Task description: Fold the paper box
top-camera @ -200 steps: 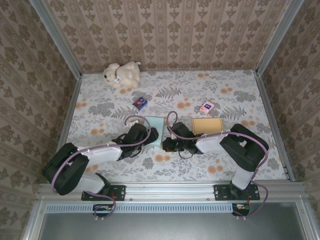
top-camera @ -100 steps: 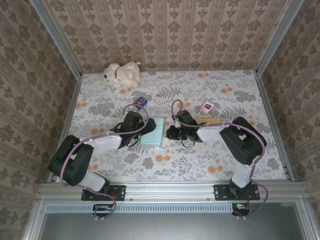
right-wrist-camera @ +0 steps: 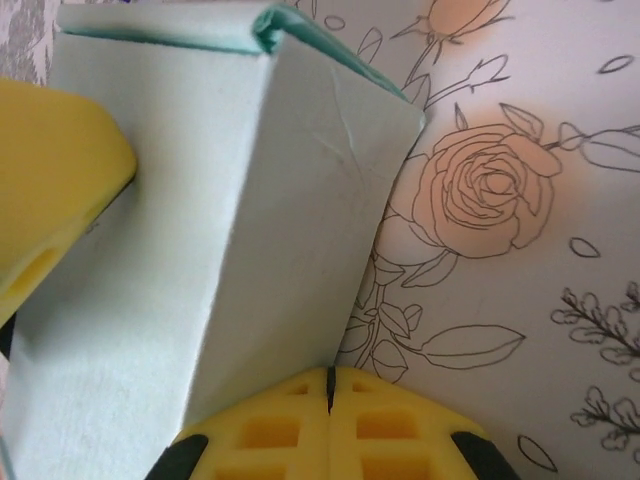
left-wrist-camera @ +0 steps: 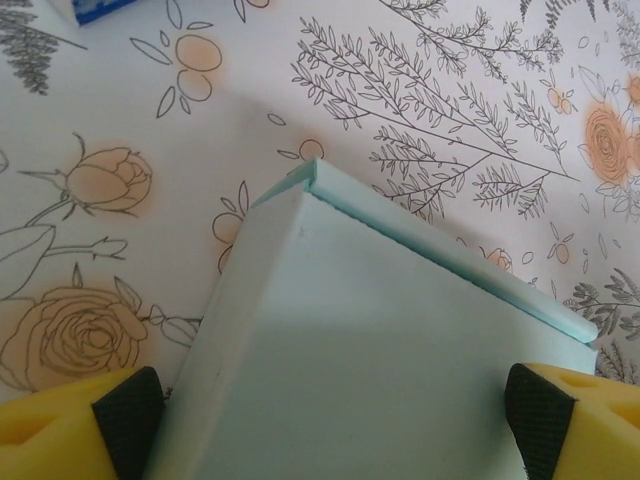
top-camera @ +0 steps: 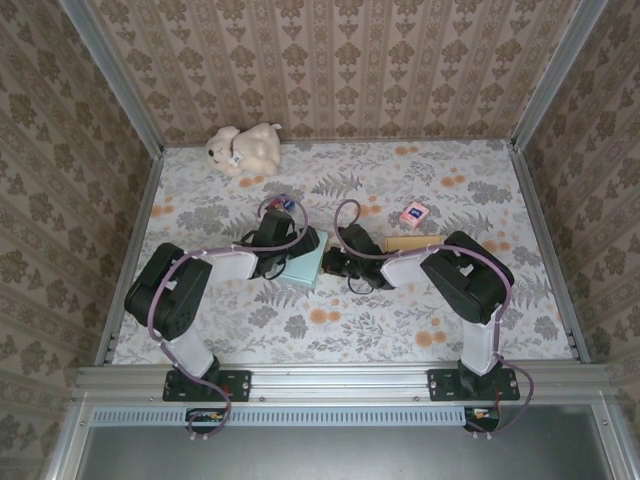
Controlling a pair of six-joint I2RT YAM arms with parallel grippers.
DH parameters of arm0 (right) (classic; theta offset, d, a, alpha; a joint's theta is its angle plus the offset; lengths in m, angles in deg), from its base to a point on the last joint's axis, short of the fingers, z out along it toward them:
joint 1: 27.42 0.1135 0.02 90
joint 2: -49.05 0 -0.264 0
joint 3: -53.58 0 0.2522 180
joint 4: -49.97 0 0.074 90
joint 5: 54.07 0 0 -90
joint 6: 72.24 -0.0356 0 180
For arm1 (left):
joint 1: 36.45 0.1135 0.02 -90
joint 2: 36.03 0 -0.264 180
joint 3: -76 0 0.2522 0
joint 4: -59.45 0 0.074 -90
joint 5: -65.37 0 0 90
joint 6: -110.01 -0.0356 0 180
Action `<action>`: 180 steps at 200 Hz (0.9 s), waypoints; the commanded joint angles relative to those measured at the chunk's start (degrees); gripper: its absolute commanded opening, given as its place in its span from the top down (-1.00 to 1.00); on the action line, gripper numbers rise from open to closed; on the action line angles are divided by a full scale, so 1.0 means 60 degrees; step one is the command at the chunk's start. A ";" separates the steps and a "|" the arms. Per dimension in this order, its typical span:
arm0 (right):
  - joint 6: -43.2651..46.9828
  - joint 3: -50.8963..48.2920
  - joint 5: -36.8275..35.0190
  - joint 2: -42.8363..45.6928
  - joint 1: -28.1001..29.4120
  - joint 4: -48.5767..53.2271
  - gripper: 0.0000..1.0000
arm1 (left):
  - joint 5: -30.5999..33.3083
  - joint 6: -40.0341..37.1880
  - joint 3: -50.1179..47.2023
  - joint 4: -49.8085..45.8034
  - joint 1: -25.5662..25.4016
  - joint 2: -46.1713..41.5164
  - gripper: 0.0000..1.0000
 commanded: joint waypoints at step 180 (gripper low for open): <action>0.6490 0.1661 -0.2477 0.2665 0.0920 0.3691 -0.05 | 0.2806 0.3342 -0.4744 -0.2762 -0.0367 -0.8876 -0.76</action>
